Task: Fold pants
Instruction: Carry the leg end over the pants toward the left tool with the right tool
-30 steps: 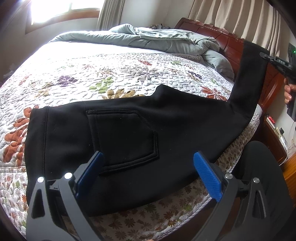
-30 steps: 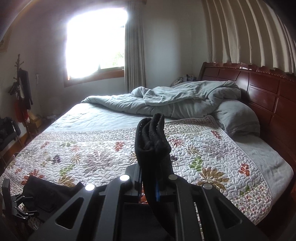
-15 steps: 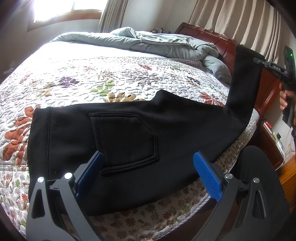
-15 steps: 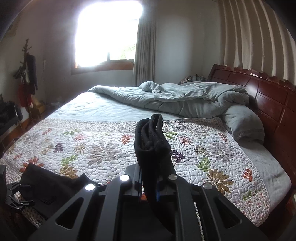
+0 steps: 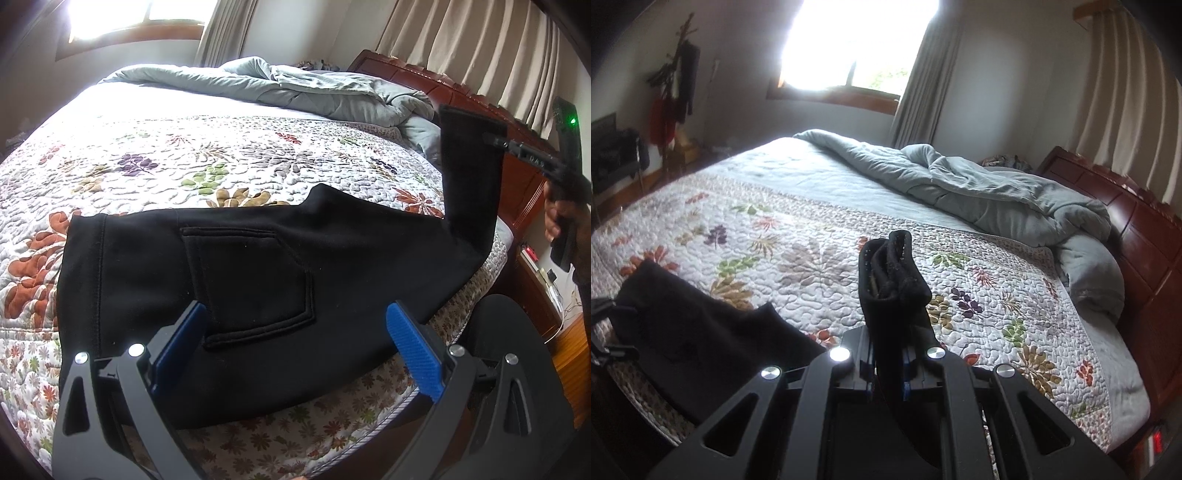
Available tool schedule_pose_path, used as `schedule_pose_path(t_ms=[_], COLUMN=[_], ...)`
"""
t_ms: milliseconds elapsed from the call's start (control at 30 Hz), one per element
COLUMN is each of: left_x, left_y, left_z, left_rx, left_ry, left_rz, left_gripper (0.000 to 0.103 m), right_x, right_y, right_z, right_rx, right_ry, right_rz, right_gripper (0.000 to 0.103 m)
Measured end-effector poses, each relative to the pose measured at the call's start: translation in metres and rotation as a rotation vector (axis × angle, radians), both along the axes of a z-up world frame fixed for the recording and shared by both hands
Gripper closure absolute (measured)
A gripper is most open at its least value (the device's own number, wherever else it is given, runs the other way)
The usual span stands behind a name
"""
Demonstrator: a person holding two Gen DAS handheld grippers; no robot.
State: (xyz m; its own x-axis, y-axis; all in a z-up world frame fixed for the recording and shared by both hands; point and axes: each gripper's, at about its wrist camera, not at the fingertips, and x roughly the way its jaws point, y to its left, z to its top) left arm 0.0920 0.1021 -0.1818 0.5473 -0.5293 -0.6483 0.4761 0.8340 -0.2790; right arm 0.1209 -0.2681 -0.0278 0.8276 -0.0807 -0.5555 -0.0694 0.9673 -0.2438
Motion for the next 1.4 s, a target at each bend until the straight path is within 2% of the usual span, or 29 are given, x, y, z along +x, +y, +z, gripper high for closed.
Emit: schedule_pose_path(t_ms=[333,533,967,1400], left_x=[0.001,0.001,0.001,0.002], left_y=[0.004,0.005,0.005,0.004], left_z=[0.000,0.001,0.001,0.000], left_rx=[-0.017,-0.022,-0.031,-0.031], left_ry=[0.003,0.005,0.014,0.020], left_rz=[-0.001,0.000,-0.001,-0.005], left_gripper=[0.006,0.006,0.006,0.006], right_x=[0.009,0.008,-0.007,-0.026], right_y=[0.037,0.060,0.119,0.138], right_z=[-0.030,-0.055,-0.133,-0.169], right_rx=[-0.112,-0.222,-0.499,-0.628], right_ry=[0.058,0.088,0.200,0.196], right_rz=[0.060,0.103,0.274,0.345], right_gripper=[0.093,0.093,0.093,0.093])
